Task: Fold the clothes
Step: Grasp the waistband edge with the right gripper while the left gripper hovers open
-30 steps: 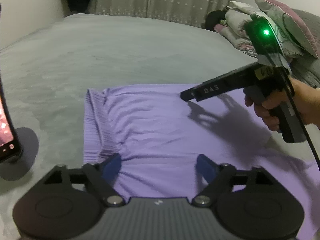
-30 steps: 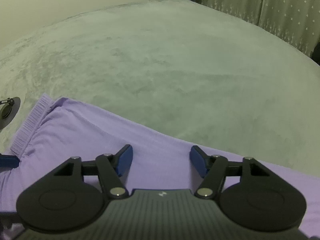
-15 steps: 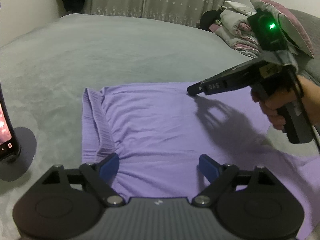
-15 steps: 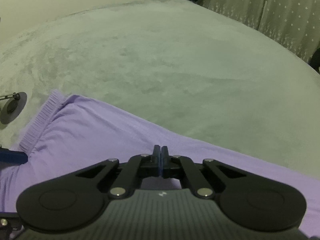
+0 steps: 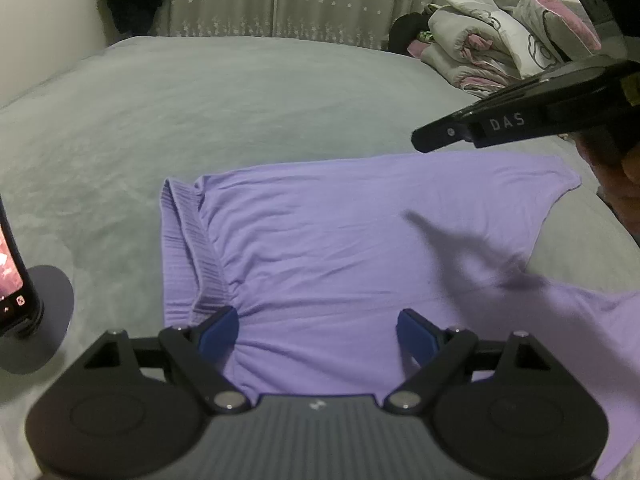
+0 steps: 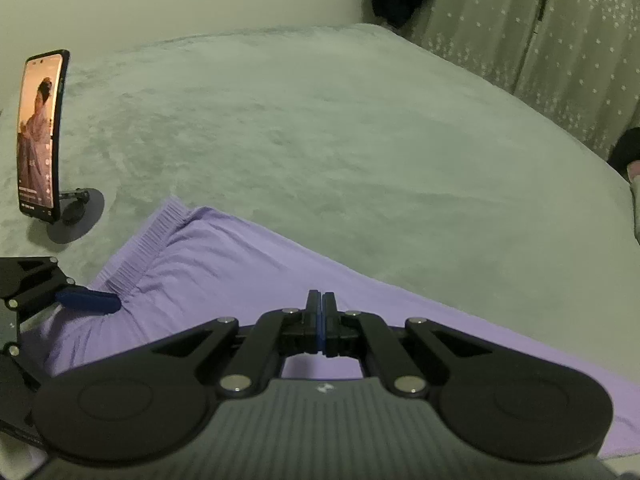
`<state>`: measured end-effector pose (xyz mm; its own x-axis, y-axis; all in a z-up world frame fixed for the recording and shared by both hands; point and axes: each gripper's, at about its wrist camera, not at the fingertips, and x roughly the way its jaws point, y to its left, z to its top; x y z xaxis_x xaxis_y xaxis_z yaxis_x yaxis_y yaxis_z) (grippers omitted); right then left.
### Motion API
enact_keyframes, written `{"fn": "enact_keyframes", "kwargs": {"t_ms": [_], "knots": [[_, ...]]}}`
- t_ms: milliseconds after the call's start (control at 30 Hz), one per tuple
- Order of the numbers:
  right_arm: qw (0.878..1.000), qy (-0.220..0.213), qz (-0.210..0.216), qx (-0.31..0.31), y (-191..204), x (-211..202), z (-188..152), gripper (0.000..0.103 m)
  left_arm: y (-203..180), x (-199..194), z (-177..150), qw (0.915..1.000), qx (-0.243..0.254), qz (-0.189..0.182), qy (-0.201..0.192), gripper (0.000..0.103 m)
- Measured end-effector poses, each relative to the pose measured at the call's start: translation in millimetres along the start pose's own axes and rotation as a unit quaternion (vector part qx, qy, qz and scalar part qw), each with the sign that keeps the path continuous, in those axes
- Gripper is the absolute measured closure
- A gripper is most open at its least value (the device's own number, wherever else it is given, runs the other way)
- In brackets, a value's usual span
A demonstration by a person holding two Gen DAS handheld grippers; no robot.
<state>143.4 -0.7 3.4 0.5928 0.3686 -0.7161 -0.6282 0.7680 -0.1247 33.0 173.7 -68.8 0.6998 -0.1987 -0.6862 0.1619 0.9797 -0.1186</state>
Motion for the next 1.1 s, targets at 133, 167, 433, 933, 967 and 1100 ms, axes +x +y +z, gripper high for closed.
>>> {"fn": "enact_keyframes", "kwargs": {"t_ms": [133,167,433,933,967,1100], "knots": [[1.0,0.014,-0.009,0.005,-0.8,10.2,-2.2,0.068,2.0,-5.1,-1.0,0.9999,-0.01,-0.001,-0.012,0.016],[1.0,0.015,-0.009,0.006,-1.6,13.9,-3.5,0.049,3.0,-6.1,-1.4,0.9998,-0.012,-0.001,-0.014,0.016],[0.999,0.035,-0.018,0.003,-17.6,61.2,-7.3,0.045,9.4,-8.3,-1.2,0.9996,-0.023,0.005,-0.013,0.03],[0.996,0.037,0.059,0.056,-50.6,84.4,-10.3,0.088,14.9,-3.1,-7.2,0.9998,0.008,0.009,-0.015,0.037],[0.996,0.039,0.059,0.052,-47.3,82.5,-9.9,0.096,15.6,-3.0,-7.2,0.9998,0.007,0.008,-0.016,0.037],[0.997,0.04,0.044,0.047,-40.5,74.3,-11.0,0.099,19.5,-3.8,-7.0,0.9999,0.005,0.003,-0.016,0.037]]}}
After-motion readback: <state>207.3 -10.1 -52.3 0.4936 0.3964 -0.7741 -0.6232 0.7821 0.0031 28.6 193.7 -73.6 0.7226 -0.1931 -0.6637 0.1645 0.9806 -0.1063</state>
